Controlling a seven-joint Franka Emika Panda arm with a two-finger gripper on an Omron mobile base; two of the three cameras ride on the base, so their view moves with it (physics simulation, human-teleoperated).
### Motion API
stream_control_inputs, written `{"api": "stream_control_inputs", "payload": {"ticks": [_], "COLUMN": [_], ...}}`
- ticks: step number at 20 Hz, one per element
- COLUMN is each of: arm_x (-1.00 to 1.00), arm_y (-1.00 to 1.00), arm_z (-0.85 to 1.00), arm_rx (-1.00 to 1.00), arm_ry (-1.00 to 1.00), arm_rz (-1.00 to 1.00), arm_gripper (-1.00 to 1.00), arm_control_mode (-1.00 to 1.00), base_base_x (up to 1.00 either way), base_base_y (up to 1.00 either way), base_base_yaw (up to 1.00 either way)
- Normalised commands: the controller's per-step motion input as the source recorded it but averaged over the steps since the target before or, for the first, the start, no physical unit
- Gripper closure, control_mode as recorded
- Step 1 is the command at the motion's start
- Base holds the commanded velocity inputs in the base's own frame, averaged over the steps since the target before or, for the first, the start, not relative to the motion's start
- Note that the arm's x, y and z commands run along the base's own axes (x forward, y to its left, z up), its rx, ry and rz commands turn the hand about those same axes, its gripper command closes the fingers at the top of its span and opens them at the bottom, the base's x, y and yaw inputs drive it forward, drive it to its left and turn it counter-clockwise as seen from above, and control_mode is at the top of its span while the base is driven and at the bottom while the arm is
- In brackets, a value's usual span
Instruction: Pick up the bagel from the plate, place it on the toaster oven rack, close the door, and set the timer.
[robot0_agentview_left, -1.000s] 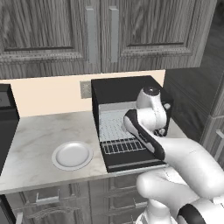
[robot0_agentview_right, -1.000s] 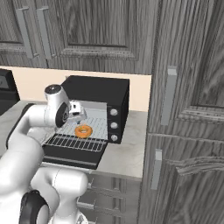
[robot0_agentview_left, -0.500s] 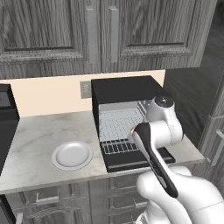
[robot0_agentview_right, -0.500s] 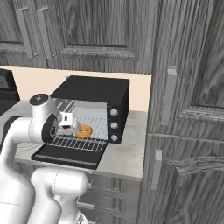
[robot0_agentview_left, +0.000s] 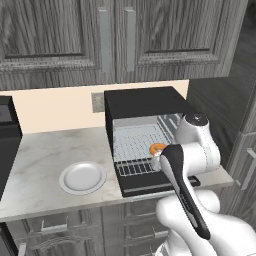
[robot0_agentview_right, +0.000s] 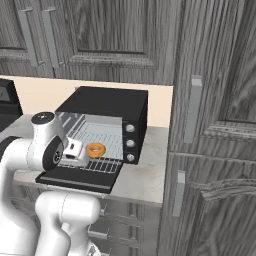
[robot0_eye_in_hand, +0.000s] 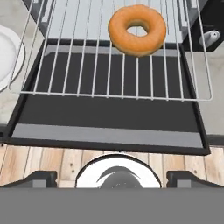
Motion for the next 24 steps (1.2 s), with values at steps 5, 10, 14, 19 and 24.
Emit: {"api": "stream_control_inputs", "payload": {"ticks": [5,10,14,19,24], "arm_x": [-0.02,-0.02,-0.16,-0.07,0.00], "arm_y": [0.00,0.00,0.21,0.30,0.38], "arm_z": [-0.31,-0.38,-0.21,-0.25,-0.37], "arm_rx": [0.01,0.00,0.00,0.00,0.00], "arm_ry": [0.00,0.00,0.00,0.00,0.00], "arm_rz": [-0.12,-0.10,-0.04,0.00,0.00], "arm_gripper": [-1.00,-1.00,-1.00,-1.00,-1.00], "arm_control_mode": [-1.00,-1.00,-1.00,-1.00,-1.00], "base_base_x": [0.00,0.00,0.00,0.00,0.00], "base_base_y": [0.00,0.00,0.00,0.00,0.00], "base_base_yaw": [0.00,0.00,0.00,0.00,0.00]}}
